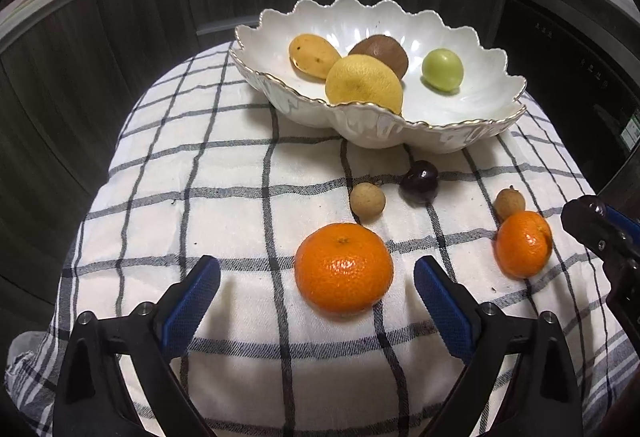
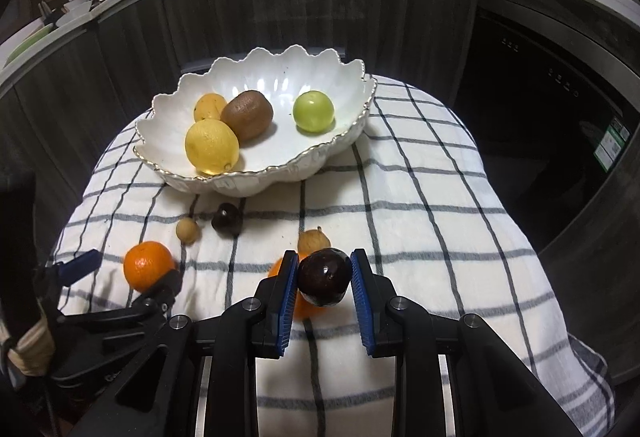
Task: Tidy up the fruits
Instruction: 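Grasp the orange mandarin with the left tool while the right tool holds the plum, then carry the mandarin with the left tool while the right tool carries the plum over the bowl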
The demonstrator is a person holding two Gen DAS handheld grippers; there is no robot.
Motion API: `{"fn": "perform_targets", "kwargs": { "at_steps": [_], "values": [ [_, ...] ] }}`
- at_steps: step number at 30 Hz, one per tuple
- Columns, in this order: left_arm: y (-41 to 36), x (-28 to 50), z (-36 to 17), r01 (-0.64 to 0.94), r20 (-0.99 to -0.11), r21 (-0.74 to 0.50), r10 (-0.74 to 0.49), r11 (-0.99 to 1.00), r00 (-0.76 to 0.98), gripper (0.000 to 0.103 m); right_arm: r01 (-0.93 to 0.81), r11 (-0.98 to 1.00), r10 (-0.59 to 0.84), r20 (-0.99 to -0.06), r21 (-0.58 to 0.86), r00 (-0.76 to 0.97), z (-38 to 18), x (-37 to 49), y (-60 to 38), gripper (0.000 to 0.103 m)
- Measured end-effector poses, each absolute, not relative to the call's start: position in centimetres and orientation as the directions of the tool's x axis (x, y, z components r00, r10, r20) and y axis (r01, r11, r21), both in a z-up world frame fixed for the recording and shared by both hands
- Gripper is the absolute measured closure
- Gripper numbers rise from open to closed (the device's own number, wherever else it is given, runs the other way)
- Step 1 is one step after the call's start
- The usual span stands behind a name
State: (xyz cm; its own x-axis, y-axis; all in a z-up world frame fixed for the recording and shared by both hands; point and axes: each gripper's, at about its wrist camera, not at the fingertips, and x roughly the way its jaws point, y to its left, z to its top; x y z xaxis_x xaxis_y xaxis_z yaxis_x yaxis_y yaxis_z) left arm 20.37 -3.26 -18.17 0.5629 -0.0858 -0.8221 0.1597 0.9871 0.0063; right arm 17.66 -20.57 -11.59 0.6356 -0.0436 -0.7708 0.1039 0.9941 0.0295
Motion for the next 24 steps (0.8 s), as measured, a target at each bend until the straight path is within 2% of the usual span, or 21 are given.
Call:
{"fn": "perform_targets", "kwargs": {
  "at_steps": [6,12,13,24],
  "values": [
    [-4.7,21.2,-18.8,0.203,-0.832,0.04,-0.079,0.978,0.549,0.024,0.118,0.992,-0.043,-0.78,0.04,0.624,-12.1,18.0,-21.1,0.075],
    [-4.8,21.1,-19.1,0.215,-0.84,0.021,-0.099,0.976,0.533,0.047,0.129,0.991,-0.043,-0.785,0.047,0.618,-12.3,18.1,-21.5,0.075],
    [-4.7,21.1,-19.1,0.216,-0.84,0.022,-0.099,0.976,0.534,0.054,0.128,0.991,-0.043,-0.785,0.046,0.618,-12.3,18.1,-21.4,0.075],
    [-4.1,20.6,-17.0,0.206,-0.815,0.016,-0.107,0.979,0.57,0.057,0.132,0.99,-0.045,-0.775,0.05,0.631,-11.5,17.8,-21.6,0.075]
  ]
}}
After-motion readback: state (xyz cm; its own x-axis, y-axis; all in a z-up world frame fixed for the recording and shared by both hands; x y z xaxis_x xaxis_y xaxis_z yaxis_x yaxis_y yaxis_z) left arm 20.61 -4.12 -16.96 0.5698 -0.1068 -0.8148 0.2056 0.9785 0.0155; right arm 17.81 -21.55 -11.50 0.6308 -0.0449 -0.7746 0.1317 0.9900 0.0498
